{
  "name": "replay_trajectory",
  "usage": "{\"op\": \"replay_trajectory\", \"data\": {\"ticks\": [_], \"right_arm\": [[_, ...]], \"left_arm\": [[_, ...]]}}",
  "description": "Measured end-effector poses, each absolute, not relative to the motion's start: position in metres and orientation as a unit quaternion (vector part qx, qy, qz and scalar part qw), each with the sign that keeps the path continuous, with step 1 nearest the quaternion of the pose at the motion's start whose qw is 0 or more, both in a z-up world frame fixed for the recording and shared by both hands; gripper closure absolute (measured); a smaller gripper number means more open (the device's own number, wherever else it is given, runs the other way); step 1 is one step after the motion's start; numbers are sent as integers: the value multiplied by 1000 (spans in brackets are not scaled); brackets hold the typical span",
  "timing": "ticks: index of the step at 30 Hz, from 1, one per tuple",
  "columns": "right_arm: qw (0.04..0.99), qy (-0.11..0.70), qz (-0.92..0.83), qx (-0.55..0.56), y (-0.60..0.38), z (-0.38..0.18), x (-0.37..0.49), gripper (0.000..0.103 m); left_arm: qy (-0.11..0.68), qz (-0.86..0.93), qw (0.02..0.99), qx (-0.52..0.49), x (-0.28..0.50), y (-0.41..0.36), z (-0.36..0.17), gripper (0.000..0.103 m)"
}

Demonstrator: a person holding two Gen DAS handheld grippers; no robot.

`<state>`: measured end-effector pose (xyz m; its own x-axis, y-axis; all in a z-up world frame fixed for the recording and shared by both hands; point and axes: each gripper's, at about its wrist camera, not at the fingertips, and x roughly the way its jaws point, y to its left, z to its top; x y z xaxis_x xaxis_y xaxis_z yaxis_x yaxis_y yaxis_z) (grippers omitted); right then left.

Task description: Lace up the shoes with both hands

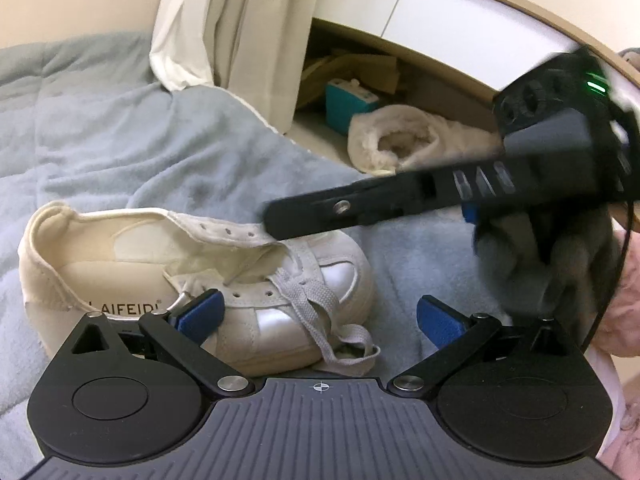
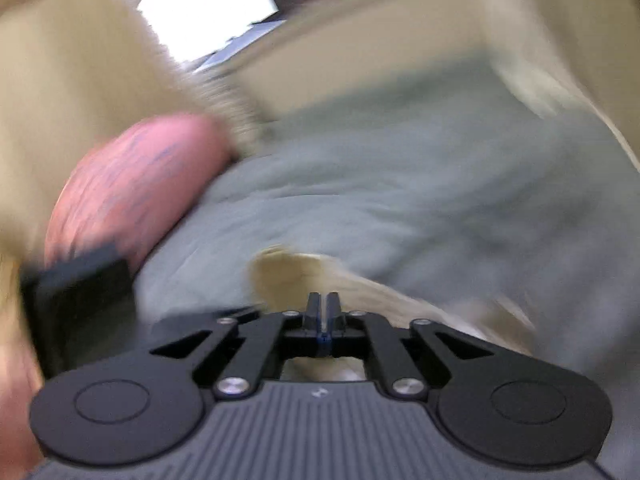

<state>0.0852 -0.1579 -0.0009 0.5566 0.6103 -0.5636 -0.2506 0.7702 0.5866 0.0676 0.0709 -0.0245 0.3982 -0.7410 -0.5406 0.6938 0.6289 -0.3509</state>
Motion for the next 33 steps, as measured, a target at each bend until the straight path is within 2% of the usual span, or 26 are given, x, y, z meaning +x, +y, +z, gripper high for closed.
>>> {"op": "replay_trajectory", "data": {"ticks": [2,5,8,9,10,11,12,13,15,17,19,23,26,28,29,30,33], "right_arm": [[827,434,207,293,-174,-8,89,87],[817,456,172,307,-168,-13,95,86],[807,480,151,309,-151,-15,105,86],[804,488,141,309,-146,-15,108,86],[802,496,123,310,-143,-18,111,86],[799,501,106,314,-142,-21,113,86],[798,503,93,320,-140,-23,116,86],[795,506,81,324,-138,-25,119,86],[789,517,62,325,-133,-25,122,85],[792,522,51,312,-127,-25,126,86],[790,526,40,312,-124,-26,127,86],[799,525,23,292,-118,-24,125,86],[819,510,33,261,-109,-17,114,84],[834,498,47,233,-105,-12,105,78],[843,490,57,212,-100,-9,103,70],[851,483,64,197,-95,-9,101,57],[860,469,59,191,-88,-10,100,51]], "left_arm": [[339,-425,839,-7,63,65,-24,0],[318,-411,851,80,47,48,-26,1],[291,-381,865,151,32,36,-30,9],[289,-371,870,146,33,39,-29,21],[287,-360,876,142,34,42,-28,38],[290,-352,881,128,37,47,-26,47],[298,-347,883,103,42,55,-25,61],[307,-345,884,75,48,63,-25,69],[315,-346,882,57,53,69,-24,70],[303,-346,883,91,47,63,-24,69],[296,-351,881,118,42,56,-26,60],[301,-359,877,109,45,54,-26,57],[299,-373,871,114,40,51,-28,39],[295,-383,866,129,35,46,-30,27],[293,-385,864,135,34,44,-31,25],[293,-386,864,138,34,42,-32,24],[296,-386,864,130,36,40,-32,23]]}}
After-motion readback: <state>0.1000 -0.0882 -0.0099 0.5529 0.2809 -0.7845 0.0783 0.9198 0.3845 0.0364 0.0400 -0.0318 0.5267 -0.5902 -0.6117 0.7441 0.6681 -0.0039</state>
